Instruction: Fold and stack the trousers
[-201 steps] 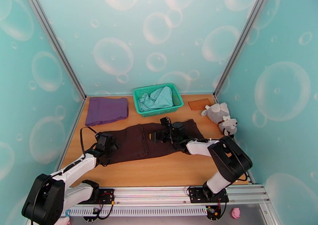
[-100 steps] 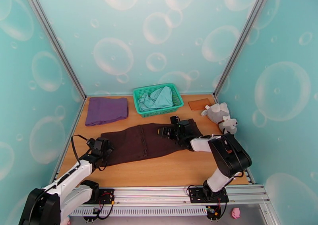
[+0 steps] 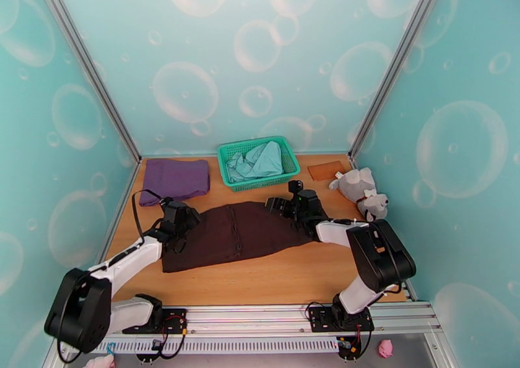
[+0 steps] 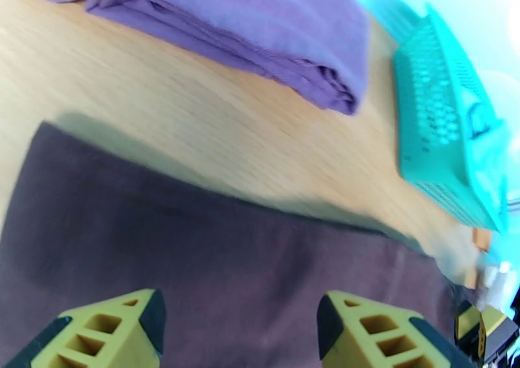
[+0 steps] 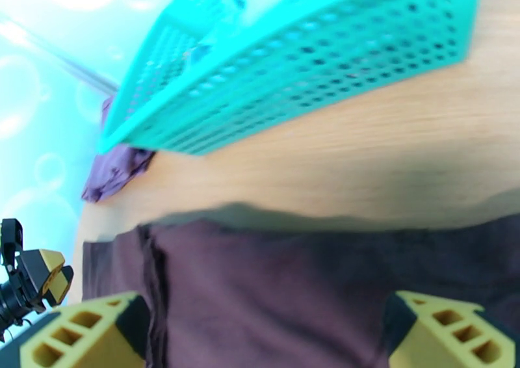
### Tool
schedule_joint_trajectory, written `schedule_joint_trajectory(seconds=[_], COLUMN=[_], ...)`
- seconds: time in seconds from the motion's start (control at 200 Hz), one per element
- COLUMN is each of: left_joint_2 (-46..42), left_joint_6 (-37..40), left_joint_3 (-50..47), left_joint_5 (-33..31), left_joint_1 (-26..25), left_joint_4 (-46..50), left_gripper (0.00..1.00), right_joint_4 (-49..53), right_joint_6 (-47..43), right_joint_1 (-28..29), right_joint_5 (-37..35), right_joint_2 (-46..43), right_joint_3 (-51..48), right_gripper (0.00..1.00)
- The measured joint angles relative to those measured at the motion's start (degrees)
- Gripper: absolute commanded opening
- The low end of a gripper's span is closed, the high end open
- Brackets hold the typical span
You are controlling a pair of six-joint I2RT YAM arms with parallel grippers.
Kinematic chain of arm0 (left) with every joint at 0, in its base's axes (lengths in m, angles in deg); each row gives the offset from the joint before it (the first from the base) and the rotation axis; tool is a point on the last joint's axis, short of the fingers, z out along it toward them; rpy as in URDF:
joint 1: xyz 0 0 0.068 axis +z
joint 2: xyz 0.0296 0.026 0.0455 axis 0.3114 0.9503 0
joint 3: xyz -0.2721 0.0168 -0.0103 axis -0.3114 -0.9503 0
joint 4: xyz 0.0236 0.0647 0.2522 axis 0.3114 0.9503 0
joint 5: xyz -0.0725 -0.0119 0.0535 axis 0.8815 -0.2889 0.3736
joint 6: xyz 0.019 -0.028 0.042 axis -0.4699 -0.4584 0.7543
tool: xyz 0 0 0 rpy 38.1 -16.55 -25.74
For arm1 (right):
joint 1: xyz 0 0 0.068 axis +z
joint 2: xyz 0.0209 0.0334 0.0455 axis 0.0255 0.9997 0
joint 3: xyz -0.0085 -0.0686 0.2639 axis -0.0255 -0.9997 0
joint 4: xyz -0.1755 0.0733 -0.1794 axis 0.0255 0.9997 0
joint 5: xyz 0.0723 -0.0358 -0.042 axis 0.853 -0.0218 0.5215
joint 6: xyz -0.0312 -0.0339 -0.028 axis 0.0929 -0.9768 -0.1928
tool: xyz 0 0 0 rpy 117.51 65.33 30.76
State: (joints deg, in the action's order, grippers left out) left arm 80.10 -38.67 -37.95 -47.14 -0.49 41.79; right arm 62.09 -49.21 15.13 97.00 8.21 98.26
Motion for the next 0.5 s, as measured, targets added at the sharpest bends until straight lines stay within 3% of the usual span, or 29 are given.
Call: schedule_joint_trajectory(seconds=[0.155,0.5], left_joint_2=[6.9,3.2], left_joint_6=[-1.6,-4.0], left_joint_3=[-1.3,-5.3], left_joint_5=[-0.3,-0.6], left_joint_1=[2.2,4.6], left_joint_4=[-2.1,-5.4], left_gripper=[0.67,0.67], right_joint_4=[-1.6,0.2], right_joint_6=[0.4,-1.7], right_joint_1=[-3.2,-9.6], right_joint_5=[-0.1,-7.0], right_joint_2=[3.1,0.2], right_joint_3=[0.0,-0.6], right_gripper=[0.99,0.99])
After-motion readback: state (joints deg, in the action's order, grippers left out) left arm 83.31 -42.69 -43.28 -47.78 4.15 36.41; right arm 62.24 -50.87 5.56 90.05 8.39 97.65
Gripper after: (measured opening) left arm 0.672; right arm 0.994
